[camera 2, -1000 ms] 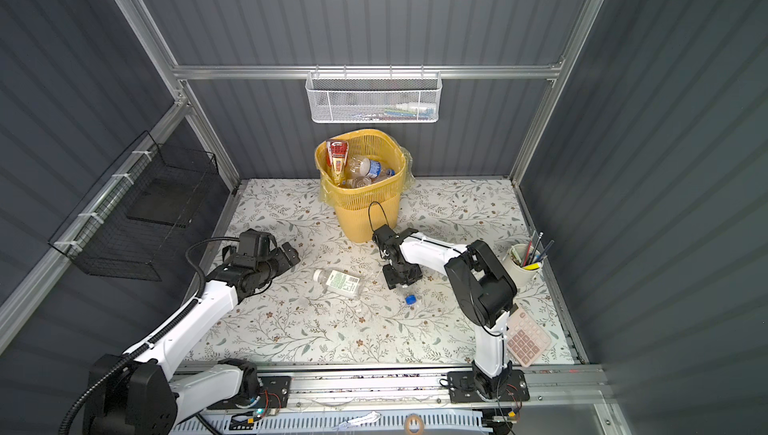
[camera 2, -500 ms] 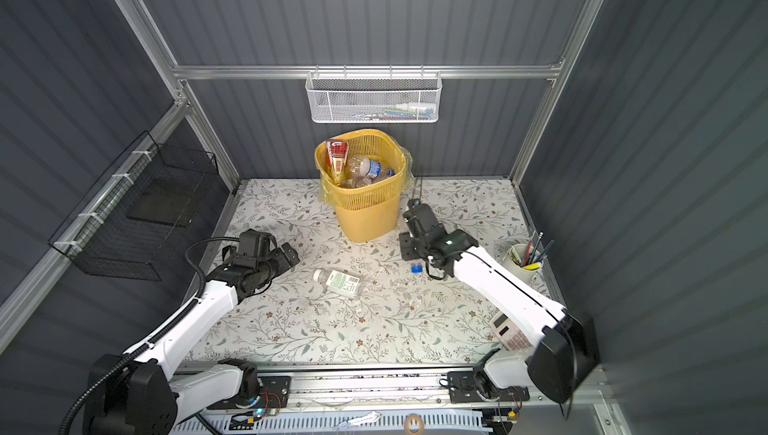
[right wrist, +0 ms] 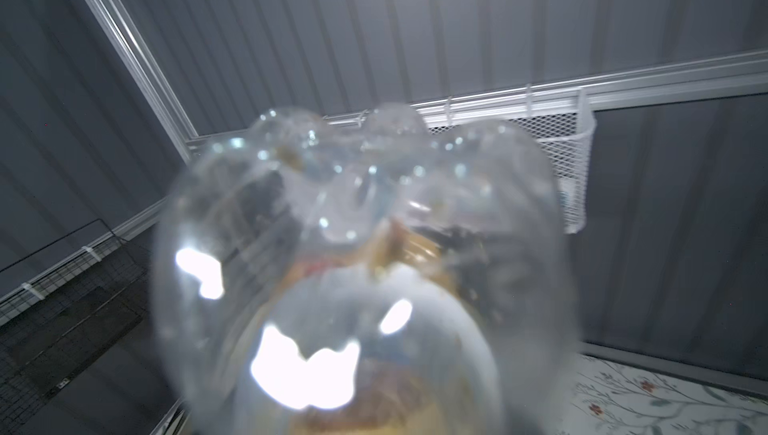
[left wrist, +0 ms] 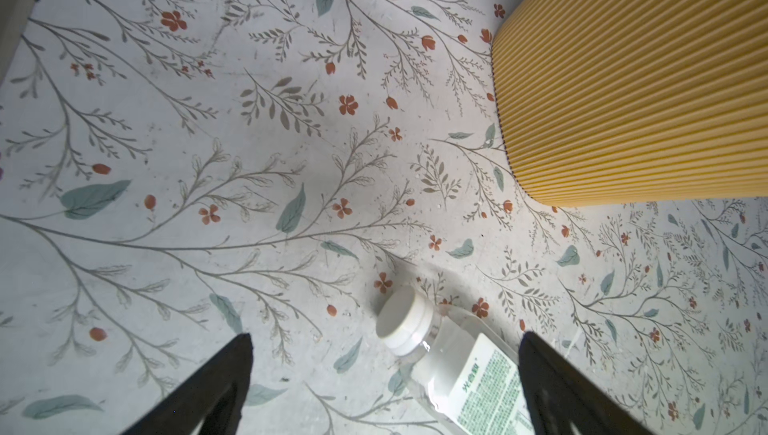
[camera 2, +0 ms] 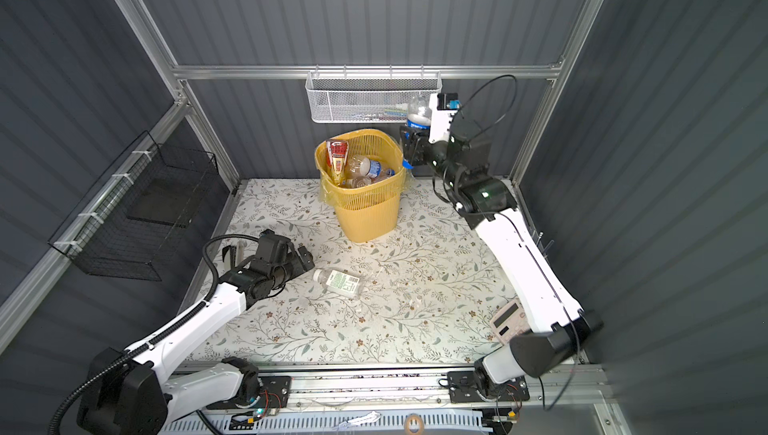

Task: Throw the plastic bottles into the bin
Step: 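Carry the Pepsi bottle over the bin with the right gripper and release it, then withdraw the right gripper while the left gripper grasps the green-label bottle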

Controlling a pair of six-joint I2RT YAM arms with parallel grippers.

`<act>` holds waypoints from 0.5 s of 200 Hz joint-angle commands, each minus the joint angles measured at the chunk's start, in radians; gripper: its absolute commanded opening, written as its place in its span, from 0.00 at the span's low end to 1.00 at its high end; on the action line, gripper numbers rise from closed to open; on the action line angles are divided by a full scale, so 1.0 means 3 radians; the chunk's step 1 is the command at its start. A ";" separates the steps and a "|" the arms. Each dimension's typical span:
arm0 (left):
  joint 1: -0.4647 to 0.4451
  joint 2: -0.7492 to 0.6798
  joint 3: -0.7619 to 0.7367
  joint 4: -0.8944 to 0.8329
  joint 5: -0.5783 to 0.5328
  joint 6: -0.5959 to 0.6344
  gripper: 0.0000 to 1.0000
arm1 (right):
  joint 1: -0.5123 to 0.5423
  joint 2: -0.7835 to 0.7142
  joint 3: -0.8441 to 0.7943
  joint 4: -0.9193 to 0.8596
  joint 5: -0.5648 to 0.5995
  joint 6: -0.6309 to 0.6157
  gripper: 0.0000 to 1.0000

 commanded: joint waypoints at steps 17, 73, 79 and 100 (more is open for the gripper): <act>-0.0210 -0.0095 0.0028 -0.0240 -0.0244 -0.0572 1.00 | 0.0018 0.1327 0.1343 -0.1199 -0.0420 -0.0151 0.65; -0.0461 0.0085 0.0271 -0.0570 -0.0158 -0.0981 1.00 | -0.0001 0.1683 0.2261 -0.1871 0.0211 -0.0506 0.99; -0.0483 0.0107 0.0304 -0.0595 -0.0164 -0.1012 1.00 | -0.0009 0.1556 0.2100 -0.1800 0.0262 -0.0508 0.99; -0.0551 0.0131 0.0357 -0.0645 -0.0171 -0.1154 1.00 | -0.0038 0.1060 0.1428 -0.1472 0.0339 -0.0486 0.99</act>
